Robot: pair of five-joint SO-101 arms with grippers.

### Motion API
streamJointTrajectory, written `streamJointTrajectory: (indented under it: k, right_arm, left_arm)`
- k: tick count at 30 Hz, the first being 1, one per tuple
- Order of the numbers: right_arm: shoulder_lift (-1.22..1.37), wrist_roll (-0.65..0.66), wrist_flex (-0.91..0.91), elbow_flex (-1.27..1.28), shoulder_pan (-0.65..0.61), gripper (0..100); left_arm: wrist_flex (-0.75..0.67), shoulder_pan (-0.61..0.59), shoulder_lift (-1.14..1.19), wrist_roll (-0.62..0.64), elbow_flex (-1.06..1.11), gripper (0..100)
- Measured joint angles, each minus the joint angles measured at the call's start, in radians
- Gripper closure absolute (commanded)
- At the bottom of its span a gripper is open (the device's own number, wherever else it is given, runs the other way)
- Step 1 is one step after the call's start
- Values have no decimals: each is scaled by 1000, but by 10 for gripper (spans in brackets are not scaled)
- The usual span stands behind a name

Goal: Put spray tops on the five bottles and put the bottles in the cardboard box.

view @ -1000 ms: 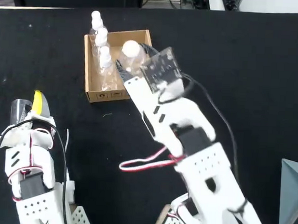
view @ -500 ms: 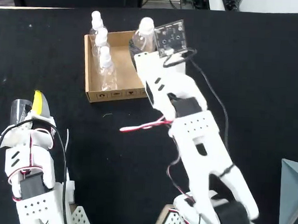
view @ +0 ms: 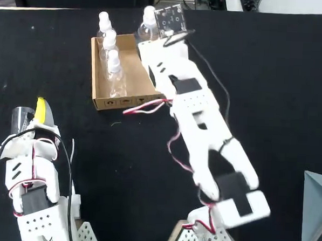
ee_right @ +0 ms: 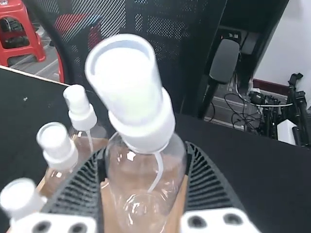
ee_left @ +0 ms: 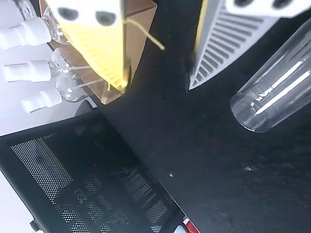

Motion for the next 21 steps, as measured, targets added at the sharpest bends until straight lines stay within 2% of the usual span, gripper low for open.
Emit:
streamJointTrajectory:
  k: [11,21]
  right_arm:
    - [307,0,0,-255,34,986]
    - [503,0,0,-384,32,986]
  left_arm:
    - [0,0,0,0,0,819]
    - [0,0,0,0,0,819]
